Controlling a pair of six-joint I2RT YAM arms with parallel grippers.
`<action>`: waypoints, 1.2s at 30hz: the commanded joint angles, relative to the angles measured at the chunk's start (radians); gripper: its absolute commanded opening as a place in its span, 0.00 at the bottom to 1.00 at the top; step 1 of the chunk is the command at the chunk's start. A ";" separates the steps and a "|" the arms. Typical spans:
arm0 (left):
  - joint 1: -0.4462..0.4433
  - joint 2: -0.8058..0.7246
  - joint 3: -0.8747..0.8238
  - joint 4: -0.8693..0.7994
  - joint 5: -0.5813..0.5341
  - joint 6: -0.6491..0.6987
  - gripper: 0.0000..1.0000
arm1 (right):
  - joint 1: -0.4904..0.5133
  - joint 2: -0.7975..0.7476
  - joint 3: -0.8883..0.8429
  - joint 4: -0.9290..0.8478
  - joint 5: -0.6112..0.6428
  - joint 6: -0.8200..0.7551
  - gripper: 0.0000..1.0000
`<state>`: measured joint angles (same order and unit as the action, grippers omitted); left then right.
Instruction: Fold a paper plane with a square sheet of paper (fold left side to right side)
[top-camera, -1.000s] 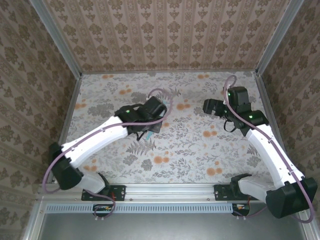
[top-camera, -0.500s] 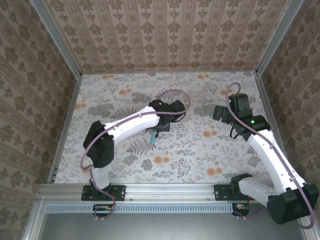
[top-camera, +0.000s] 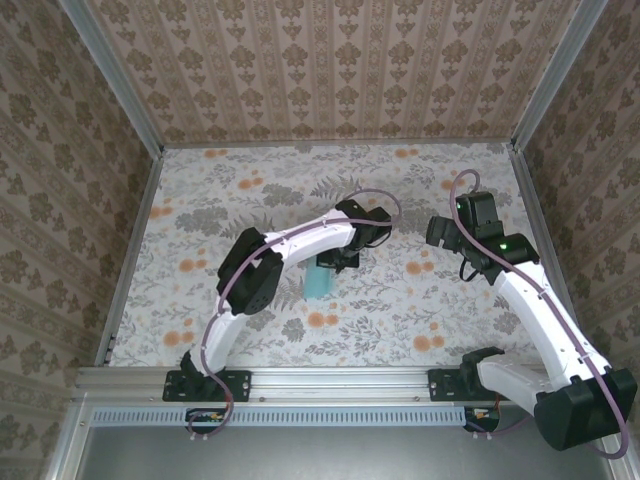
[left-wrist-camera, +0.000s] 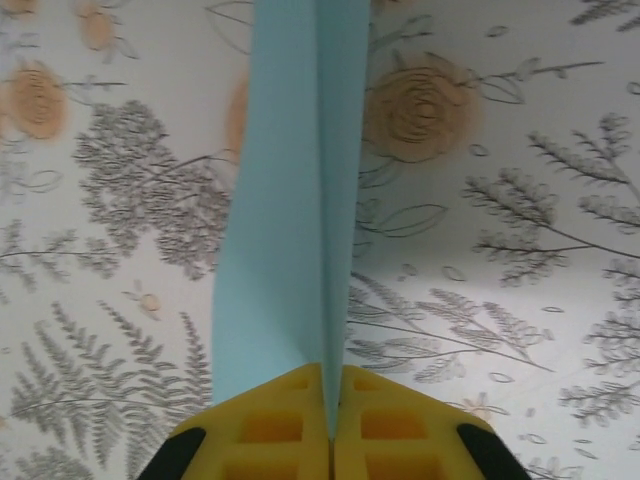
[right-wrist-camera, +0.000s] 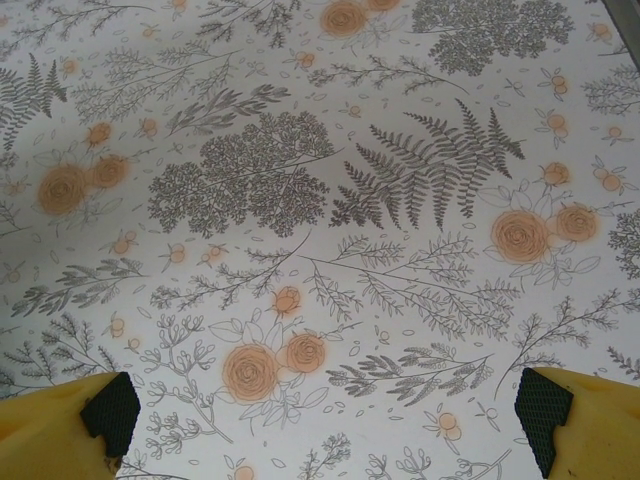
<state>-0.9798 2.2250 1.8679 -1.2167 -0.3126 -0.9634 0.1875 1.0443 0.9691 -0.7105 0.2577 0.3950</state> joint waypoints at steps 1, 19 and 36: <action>0.019 0.021 0.023 0.032 0.102 0.031 0.13 | -0.007 -0.014 -0.010 -0.008 -0.022 -0.009 1.00; 0.160 -0.243 -0.285 0.597 0.657 0.257 0.52 | -0.004 0.094 -0.034 0.047 -0.388 0.014 1.00; 0.441 -0.560 -0.821 0.903 0.878 0.296 0.51 | 0.228 0.501 0.040 0.391 -0.608 0.179 0.60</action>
<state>-0.5461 1.6760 1.0790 -0.3599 0.4946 -0.6830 0.3843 1.5036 0.9527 -0.3859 -0.3340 0.5484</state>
